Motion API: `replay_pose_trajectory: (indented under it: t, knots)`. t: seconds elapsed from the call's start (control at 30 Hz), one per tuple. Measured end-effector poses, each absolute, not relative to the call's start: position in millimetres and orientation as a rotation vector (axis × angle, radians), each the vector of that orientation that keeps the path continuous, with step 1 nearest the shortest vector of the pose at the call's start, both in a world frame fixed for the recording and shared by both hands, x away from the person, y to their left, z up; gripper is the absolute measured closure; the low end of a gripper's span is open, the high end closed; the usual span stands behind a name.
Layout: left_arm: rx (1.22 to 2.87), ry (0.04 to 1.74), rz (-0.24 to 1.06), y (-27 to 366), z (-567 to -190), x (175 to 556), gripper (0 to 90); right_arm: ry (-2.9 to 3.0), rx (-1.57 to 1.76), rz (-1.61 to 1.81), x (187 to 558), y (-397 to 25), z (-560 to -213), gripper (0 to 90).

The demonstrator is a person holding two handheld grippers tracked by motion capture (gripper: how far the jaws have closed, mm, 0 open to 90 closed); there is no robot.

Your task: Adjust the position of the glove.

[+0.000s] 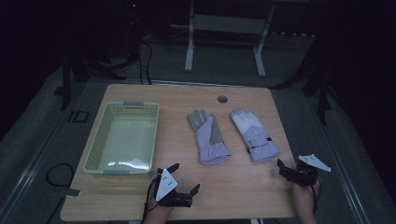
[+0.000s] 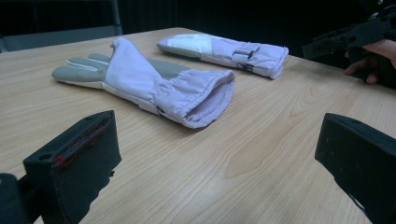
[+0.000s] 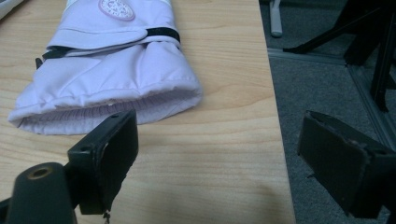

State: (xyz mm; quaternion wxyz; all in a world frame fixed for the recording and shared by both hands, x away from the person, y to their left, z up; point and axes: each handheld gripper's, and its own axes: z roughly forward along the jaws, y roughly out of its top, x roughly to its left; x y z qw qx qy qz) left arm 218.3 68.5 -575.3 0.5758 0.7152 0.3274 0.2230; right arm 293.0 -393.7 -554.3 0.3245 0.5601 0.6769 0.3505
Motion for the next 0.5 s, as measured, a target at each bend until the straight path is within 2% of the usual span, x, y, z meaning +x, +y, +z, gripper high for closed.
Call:
replay_pose_trajectory:
  t: [0.5]
  knots:
    - [1.66, 0.762, 0.523, 68.6, -575.5, 217.5, 0.1, 1.851, 1.469, 0.886, 292.1, -392.0, -549.8, 12.7]
